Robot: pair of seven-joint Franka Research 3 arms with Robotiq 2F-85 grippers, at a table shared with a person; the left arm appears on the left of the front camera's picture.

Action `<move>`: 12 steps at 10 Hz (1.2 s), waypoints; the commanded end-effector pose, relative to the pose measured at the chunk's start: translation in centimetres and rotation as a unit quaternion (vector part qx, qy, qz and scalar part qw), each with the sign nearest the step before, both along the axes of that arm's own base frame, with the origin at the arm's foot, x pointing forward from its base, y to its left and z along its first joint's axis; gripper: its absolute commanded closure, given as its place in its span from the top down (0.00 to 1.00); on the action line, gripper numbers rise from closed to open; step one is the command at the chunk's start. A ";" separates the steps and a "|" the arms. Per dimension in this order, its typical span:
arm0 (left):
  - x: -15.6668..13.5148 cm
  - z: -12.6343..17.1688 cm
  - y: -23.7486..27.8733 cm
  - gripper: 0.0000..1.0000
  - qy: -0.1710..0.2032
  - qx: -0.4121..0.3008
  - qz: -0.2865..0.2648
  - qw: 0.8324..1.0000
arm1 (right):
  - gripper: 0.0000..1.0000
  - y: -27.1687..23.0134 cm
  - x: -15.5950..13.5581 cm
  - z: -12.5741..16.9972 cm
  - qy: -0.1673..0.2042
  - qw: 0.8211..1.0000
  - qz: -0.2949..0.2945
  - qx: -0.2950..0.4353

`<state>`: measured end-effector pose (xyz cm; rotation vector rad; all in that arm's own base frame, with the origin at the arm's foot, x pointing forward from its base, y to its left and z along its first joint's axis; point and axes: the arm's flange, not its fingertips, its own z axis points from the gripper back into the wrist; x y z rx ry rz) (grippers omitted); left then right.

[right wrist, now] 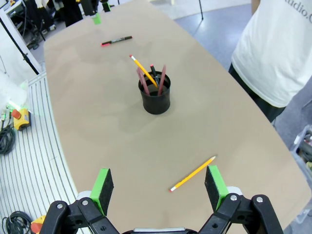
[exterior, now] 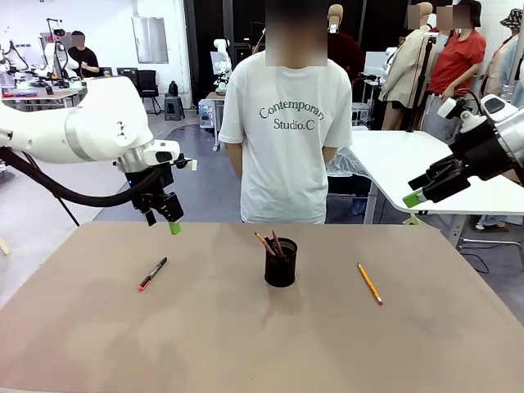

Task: Place the pens into the pen holder.
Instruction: Pick up a writing instrument from the table and place it into the Pen holder.

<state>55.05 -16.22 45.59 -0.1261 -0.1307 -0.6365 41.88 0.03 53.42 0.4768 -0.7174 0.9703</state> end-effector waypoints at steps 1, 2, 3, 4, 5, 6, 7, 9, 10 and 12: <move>0.5 -2.1 1.0 1.00 -0.008 0.046 0.040 0.998 | 1.00 0.2 0.0 0.0 -0.005 1.000 0.002 0.015; 1.0 -3.2 1.6 1.00 -0.011 0.051 0.047 0.998 | 1.00 0.2 0.0 0.0 -0.005 1.000 0.002 0.015; 1.4 -4.1 2.4 1.00 -0.022 0.050 0.055 0.997 | 1.00 0.2 0.0 0.0 -0.005 1.000 0.002 0.015; 1.7 -4.8 3.0 1.00 -0.029 0.059 0.062 0.996 | 1.00 0.2 0.0 0.0 -0.005 1.000 0.002 0.015; 2.2 -5.8 3.6 1.00 -0.011 0.056 0.071 0.996 | 1.00 0.2 0.0 0.0 -0.005 1.000 0.002 0.015; 2.6 -6.8 3.9 1.00 -0.004 0.065 0.080 0.995 | 1.00 0.2 0.0 0.0 -0.005 1.000 0.002 0.015; 3.0 -7.7 4.2 1.00 0.001 0.072 0.086 0.994 | 1.00 0.2 0.0 0.0 -0.005 1.000 0.002 0.015; 3.1 -9.0 4.0 1.00 0.010 0.077 0.074 0.994 | 1.00 0.2 0.0 0.0 -0.005 1.000 0.002 0.015; 3.6 -9.7 3.8 1.00 0.013 0.084 0.073 0.994 | 1.00 0.2 0.0 0.0 -0.005 1.000 0.002 0.015; 4.5 -10.4 3.0 1.00 0.002 0.091 0.107 0.990 | 1.00 0.2 0.0 0.0 -0.005 1.000 0.002 0.015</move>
